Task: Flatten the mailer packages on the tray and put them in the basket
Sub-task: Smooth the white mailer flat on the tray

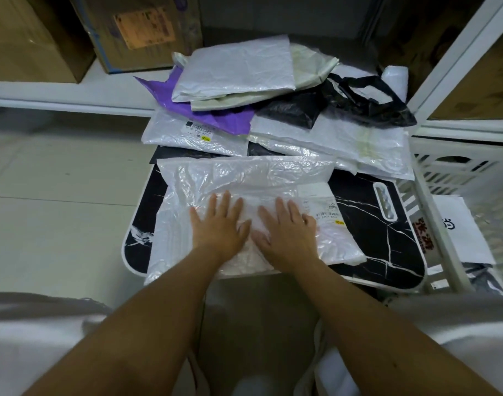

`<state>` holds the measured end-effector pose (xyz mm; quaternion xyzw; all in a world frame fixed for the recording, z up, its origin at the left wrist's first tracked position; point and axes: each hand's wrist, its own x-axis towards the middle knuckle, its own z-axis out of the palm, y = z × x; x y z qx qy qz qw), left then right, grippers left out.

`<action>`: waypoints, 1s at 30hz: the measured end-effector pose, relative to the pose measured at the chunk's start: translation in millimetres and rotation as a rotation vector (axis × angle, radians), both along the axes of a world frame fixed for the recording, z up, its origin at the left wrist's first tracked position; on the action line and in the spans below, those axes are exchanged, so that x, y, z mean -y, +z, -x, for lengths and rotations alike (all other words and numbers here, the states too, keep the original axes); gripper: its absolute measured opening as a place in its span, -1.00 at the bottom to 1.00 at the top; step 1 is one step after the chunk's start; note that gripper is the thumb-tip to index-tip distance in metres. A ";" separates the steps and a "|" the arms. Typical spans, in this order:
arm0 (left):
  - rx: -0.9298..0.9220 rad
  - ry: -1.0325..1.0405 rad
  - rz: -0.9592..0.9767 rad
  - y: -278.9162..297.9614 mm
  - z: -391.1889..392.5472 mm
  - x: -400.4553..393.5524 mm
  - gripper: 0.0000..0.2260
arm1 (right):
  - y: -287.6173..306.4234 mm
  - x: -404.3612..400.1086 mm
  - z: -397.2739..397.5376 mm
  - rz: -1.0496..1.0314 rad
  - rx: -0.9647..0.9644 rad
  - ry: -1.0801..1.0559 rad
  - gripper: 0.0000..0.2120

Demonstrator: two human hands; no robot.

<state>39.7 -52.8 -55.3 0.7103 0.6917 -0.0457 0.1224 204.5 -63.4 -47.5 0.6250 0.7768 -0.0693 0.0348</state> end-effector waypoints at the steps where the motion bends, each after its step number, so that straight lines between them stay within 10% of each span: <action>1: -0.027 0.054 0.023 -0.9 9.8 -0.6 -0.38 | 1.0 -1.2 -6.4 0.001 0.015 -0.029 -0.39; 9: -0.089 0.462 0.111 10.6 61.2 -7.8 -0.41 | 16.3 -6.1 -28.9 -0.096 0.085 -0.351 -0.53; 17: -0.072 -0.071 -0.034 5.3 -13.9 -30.0 -0.43 | 14.1 -54.9 13.5 0.036 -0.062 0.235 -0.51; 30: -0.041 0.423 0.006 -4.9 66.5 -30.7 -0.37 | 6.4 -68.6 -22.6 0.147 0.045 -0.557 -0.36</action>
